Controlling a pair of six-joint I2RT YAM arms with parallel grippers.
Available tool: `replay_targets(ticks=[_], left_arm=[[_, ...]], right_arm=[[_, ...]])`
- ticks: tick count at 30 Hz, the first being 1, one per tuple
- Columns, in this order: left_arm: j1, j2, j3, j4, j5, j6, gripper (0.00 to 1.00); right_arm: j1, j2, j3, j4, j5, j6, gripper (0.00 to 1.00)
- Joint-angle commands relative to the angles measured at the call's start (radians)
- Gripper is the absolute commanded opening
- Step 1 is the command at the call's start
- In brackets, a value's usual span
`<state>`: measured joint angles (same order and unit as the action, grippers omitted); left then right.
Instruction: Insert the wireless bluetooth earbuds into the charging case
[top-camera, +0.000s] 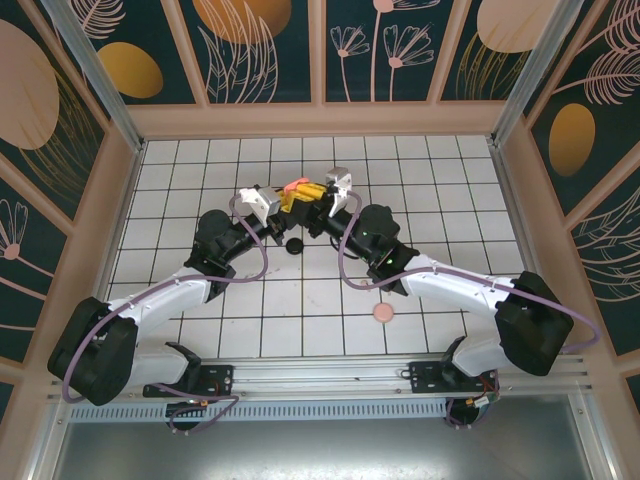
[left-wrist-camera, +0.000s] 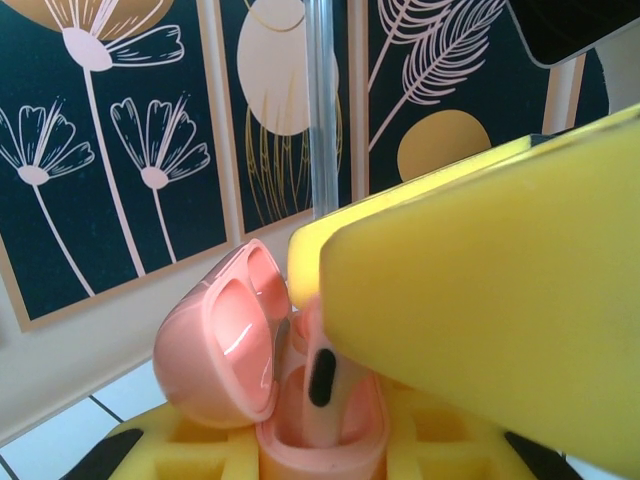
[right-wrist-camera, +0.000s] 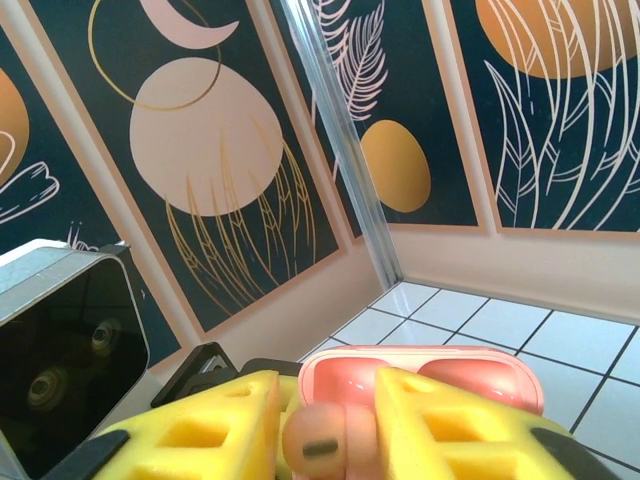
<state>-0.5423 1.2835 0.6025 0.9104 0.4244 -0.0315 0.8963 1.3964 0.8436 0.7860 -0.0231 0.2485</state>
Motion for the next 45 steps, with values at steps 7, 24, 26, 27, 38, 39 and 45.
replay_targets(ticks=[7,24,26,27,38,39,45], left_arm=[[-0.008,-0.029,0.028,0.101,0.037,-0.023,0.0],[-0.008,-0.028,-0.043,0.162,-0.002,-0.03,0.0],[-0.008,-0.037,-0.045,0.152,-0.009,-0.018,0.0],[-0.008,-0.043,-0.047,0.146,-0.015,-0.013,0.0],[-0.008,-0.093,-0.046,0.084,-0.138,-0.035,0.0],[-0.008,-0.096,-0.051,0.087,-0.147,-0.04,0.0],[-0.009,-0.122,-0.072,0.093,-0.157,-0.042,0.0]], right_arm=[[0.007,-0.009,0.016,-0.094,0.078,0.041,0.45],[-0.033,-0.28,0.157,-0.454,0.16,0.222,0.72],[-0.082,-0.327,0.163,-0.608,0.169,0.278,0.73],[-0.103,-0.344,0.161,-0.669,0.173,0.293,0.73],[-0.338,-0.291,0.137,-1.281,0.186,0.356,0.71],[-0.344,-0.257,0.13,-1.301,0.182,0.332,0.7],[-0.383,-0.063,0.13,-1.338,0.156,0.126,0.64]])
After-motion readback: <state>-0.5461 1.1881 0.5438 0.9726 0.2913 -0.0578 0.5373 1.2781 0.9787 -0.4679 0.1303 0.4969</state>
